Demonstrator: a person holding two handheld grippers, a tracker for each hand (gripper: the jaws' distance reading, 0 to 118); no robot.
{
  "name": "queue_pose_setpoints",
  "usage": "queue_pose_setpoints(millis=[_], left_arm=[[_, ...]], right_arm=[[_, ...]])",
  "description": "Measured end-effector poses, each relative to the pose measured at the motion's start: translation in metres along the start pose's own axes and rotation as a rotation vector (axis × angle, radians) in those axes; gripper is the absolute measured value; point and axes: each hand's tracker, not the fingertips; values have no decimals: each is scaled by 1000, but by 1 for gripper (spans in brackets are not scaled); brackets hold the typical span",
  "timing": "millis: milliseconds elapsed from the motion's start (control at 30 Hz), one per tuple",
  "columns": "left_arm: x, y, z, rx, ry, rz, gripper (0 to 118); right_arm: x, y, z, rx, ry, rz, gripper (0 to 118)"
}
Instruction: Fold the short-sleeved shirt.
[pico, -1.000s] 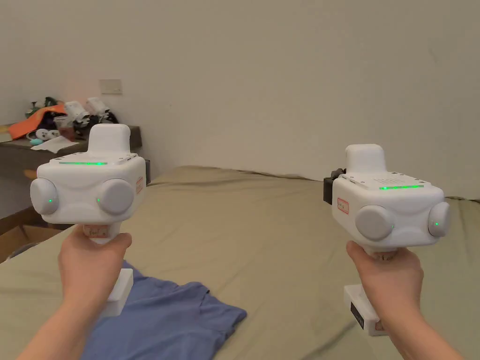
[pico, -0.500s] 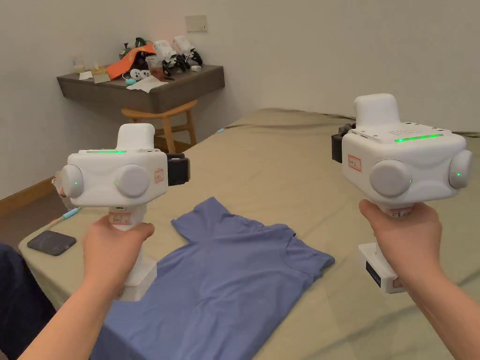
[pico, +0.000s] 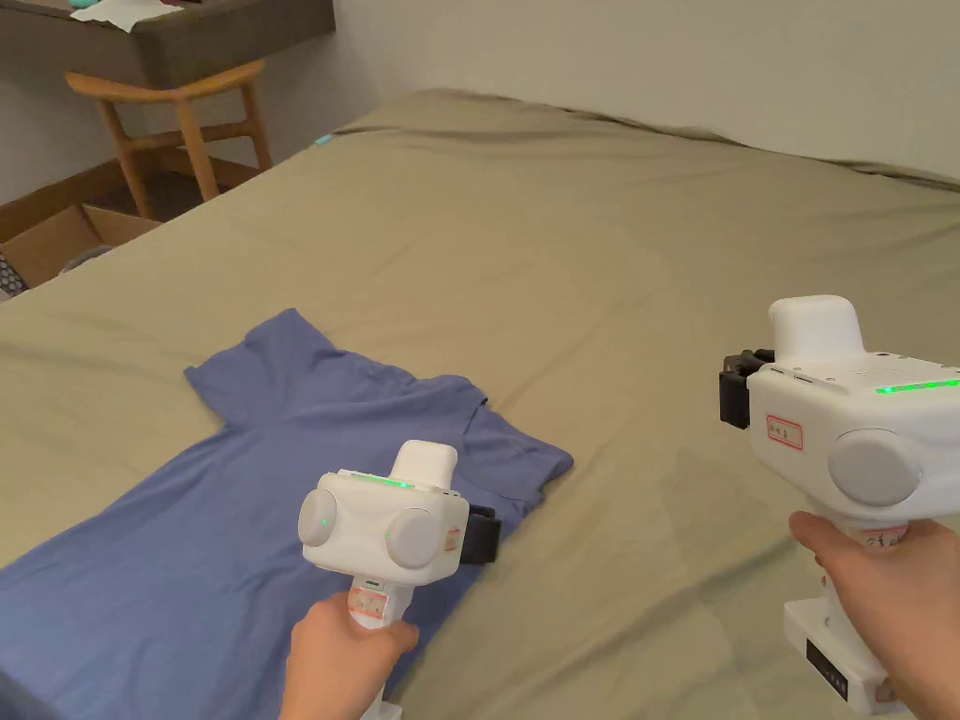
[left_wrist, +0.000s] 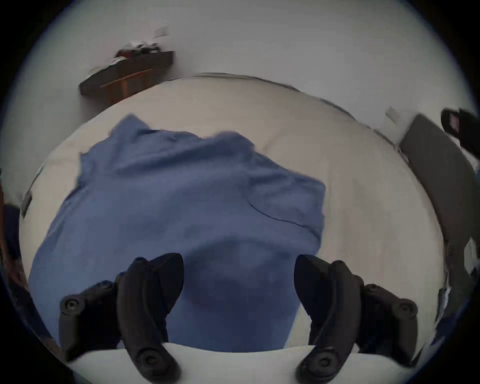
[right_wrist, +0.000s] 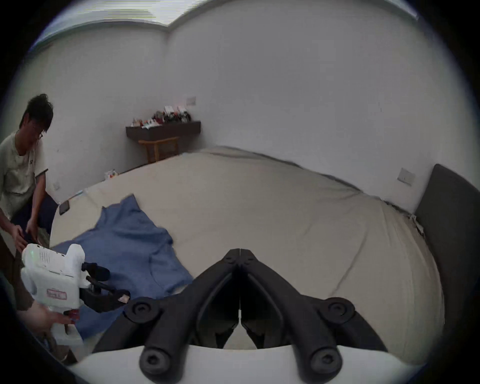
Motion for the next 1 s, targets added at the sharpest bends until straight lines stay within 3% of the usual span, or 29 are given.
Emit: queue_pose_setpoints(millis=[67, 100, 167, 233, 300, 367, 433, 500, 600, 700, 833, 1000], left_arm=[[8, -6, -9, -37, 98, -138, 97], [3, -7, 0, 54, 49, -137, 97], [-9, -5, 5, 33, 32, -95, 97], [-28, -2, 14, 64, 0, 7, 66], [-44, 0, 18, 85, 118, 84, 2], [-56, 3, 12, 33, -7, 139, 2], [-46, 8, 18, 54, 37, 101, 2], [-32, 14, 30, 102, -34, 106, 2], [5, 33, 58, 178, 50, 5, 2], [35, 60, 85, 258, -120, 32, 2], [133, 93, 106, 321, -219, -172, 2], [290, 89, 107, 280, -503, -375, 2]], right_arm=[[10, -13, -8, -26, 11, -13, 3], [14, -19, -11, -35, 15, -14, 3], [21, -30, -13, -49, 22, -18, 3], [28, -40, -10, -55, 36, -34, 3], [34, -49, -5, -53, 44, -49, 3], [42, -55, 0, -51, 47, -67, 3], [52, -59, 9, -40, 27, -83, 3], [68, -60, 21, -23, -10, -97, 3], [99, -58, 50, 21, -78, -124, 3], [130, -56, 93, 79, -157, -137, 3], [175, -58, 168, 145, -304, -123, 3], [232, -77, 264, 173, -490, -153, 3]])
